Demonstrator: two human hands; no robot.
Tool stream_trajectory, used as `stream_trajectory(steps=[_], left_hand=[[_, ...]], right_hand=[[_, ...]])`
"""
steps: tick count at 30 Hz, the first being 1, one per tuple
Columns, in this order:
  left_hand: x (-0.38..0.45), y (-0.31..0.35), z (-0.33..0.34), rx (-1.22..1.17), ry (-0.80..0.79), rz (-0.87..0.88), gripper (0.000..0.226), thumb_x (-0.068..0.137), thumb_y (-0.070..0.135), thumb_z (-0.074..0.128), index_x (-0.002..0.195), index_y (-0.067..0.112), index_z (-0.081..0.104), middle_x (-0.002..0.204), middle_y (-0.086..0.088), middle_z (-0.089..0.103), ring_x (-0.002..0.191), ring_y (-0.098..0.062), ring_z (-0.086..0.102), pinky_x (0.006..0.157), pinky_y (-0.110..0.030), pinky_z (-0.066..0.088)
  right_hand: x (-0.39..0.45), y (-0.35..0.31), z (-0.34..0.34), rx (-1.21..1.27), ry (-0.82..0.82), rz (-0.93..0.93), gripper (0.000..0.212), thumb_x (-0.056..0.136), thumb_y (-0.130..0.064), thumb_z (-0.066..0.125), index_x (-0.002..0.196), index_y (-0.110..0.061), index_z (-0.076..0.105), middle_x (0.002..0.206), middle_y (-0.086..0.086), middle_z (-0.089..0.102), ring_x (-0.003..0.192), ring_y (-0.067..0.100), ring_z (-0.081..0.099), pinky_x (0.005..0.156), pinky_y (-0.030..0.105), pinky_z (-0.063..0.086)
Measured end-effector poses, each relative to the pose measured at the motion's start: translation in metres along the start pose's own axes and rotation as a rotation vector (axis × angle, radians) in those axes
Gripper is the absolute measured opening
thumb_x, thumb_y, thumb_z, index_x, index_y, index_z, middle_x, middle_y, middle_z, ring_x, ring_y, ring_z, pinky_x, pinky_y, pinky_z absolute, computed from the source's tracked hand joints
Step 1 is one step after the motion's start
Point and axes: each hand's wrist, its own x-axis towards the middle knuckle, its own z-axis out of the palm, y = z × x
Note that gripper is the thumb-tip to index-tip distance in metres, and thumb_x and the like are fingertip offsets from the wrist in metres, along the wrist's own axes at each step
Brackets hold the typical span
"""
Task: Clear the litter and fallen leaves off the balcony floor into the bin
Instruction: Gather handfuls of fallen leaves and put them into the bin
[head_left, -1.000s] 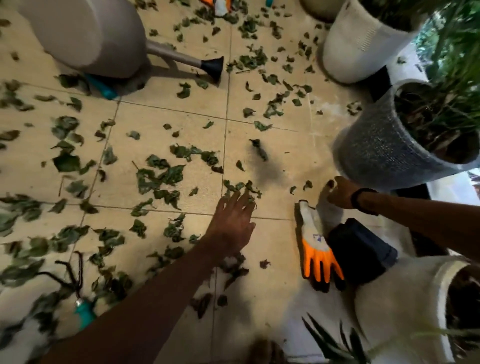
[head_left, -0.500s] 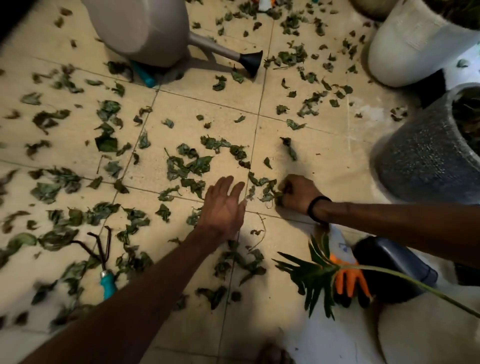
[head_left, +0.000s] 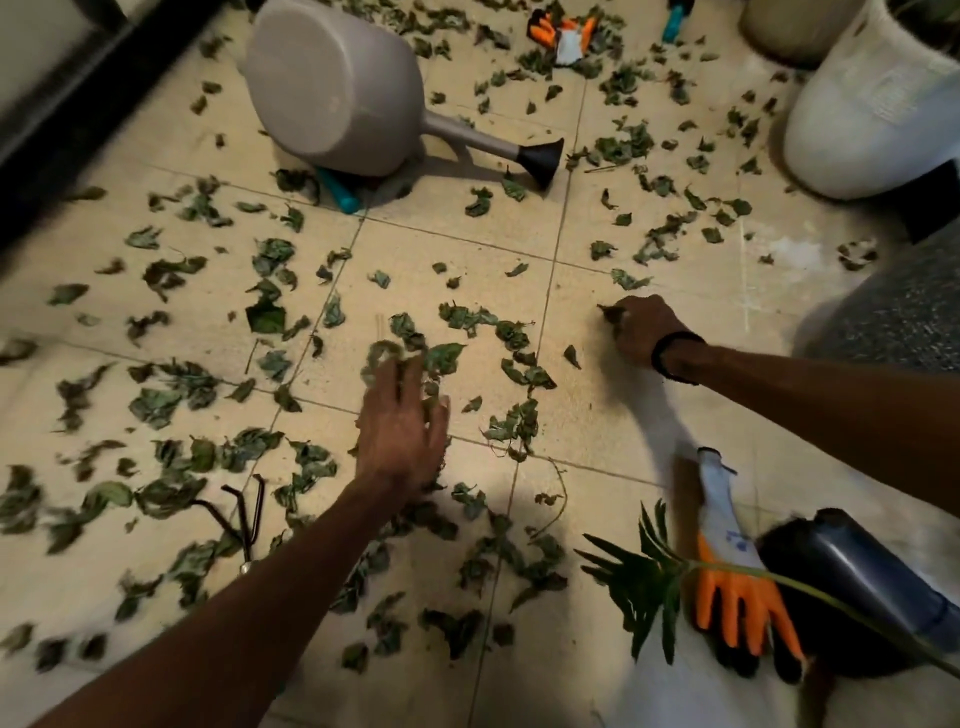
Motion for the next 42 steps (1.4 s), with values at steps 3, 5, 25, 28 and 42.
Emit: stream_trajectory(steps=[3,5,25,28,42], left_hand=[[-0.012,0.014,0.005,-0.002,0.003,0.229,0.059,0.106,0.048,0.032,0.158,0.021,0.026,0.158,-0.012,0.035,0.144,-0.026,0.034,0.118,-0.054,0.034],[-0.014,0.019,0.002,0.027,0.089,0.254,0.054,0.107,0.043,0.031,0.157,0.022,0.03,0.158,-0.009,0.038,0.147,-0.024,0.032,0.12,-0.056,0.028],[0.108,-0.006,-0.035,-0.111,0.09,0.05,0.042,0.11,0.037,0.036,0.12,0.01,0.066,0.105,-0.013,0.07,0.093,-0.027,0.069,0.078,-0.034,0.057],[0.136,-0.011,-0.03,-0.015,-0.108,0.138,0.047,0.109,0.033,0.04,0.153,0.016,0.04,0.156,-0.016,0.042,0.142,-0.031,0.043,0.115,-0.045,0.041],[0.088,0.007,-0.029,-0.082,-0.348,0.377,0.049,0.093,0.018,0.046,0.141,0.014,0.057,0.134,-0.011,0.066,0.12,-0.03,0.062,0.104,-0.038,0.048]], right_hand=[[-0.025,-0.034,0.023,0.053,0.022,-0.171,0.026,0.092,-0.013,0.065,0.115,0.0,0.07,0.111,0.022,0.07,0.102,0.037,0.065,0.085,0.035,0.051],[-0.046,-0.058,0.036,0.072,-0.016,-0.319,0.027,0.092,-0.007,0.064,0.118,-0.005,0.072,0.112,0.014,0.072,0.102,0.029,0.066,0.085,0.031,0.051],[0.005,-0.116,0.0,0.047,0.074,-0.306,0.034,0.093,-0.004,0.057,0.125,-0.008,0.069,0.127,0.015,0.067,0.112,0.029,0.064,0.094,0.033,0.053],[0.035,-0.127,0.004,-0.009,0.036,-0.239,0.048,0.093,-0.023,0.057,0.139,-0.01,0.058,0.14,0.021,0.056,0.126,0.041,0.053,0.105,0.042,0.048],[-0.067,-0.135,0.115,0.222,0.247,-0.453,0.033,0.105,-0.026,0.043,0.117,-0.007,0.067,0.121,0.013,0.054,0.116,0.031,0.045,0.102,0.038,0.041]])
